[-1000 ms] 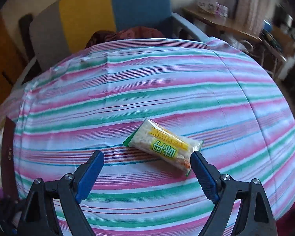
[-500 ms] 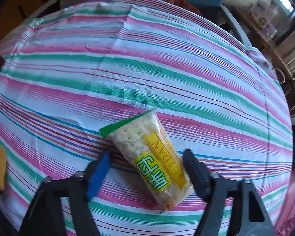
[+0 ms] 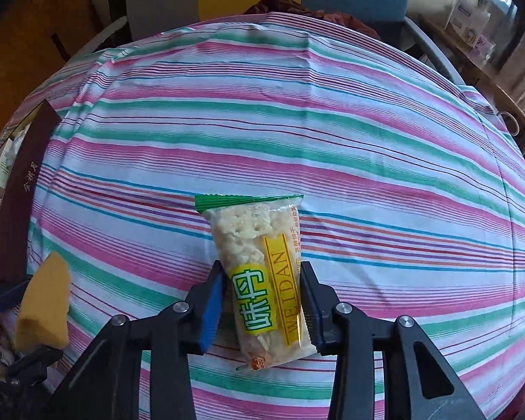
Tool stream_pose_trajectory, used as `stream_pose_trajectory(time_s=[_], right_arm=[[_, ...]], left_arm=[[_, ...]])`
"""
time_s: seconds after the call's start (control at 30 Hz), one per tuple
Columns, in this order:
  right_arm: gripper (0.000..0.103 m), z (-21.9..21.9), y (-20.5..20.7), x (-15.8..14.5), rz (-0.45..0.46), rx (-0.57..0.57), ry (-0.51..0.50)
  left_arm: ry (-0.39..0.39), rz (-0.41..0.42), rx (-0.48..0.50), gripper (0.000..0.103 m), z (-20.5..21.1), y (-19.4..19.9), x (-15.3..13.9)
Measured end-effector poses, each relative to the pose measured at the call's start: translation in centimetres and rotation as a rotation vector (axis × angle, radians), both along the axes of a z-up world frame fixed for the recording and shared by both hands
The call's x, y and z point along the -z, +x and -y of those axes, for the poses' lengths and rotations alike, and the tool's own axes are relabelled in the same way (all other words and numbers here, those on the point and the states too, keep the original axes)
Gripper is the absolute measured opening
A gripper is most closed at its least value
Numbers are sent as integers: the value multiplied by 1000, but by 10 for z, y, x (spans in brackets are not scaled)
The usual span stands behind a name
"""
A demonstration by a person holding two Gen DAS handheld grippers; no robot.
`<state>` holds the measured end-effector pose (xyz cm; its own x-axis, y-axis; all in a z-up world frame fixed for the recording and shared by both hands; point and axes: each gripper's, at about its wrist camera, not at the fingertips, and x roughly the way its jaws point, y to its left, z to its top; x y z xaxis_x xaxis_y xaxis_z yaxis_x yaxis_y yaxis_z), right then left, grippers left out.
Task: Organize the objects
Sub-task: 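Carry the sponge to the tray and release it with the left tool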
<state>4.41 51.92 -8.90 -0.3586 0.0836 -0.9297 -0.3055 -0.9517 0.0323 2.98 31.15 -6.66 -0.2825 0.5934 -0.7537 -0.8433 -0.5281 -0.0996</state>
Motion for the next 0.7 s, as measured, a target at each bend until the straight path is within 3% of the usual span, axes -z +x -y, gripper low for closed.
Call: stream_pose_trajectory(time_s=[0.13, 0.3, 0.7], right_arm=[[41, 17, 3, -4, -43, 15, 6], [44, 13, -2, 12, -40, 38, 6], [44, 13, -7, 17, -58, 39, 19]], left_arm=[[11, -39, -22, 50, 13, 4, -12], [24, -65, -59, 50, 27, 4, -22], [46, -78, -119, 50, 49, 0, -32]])
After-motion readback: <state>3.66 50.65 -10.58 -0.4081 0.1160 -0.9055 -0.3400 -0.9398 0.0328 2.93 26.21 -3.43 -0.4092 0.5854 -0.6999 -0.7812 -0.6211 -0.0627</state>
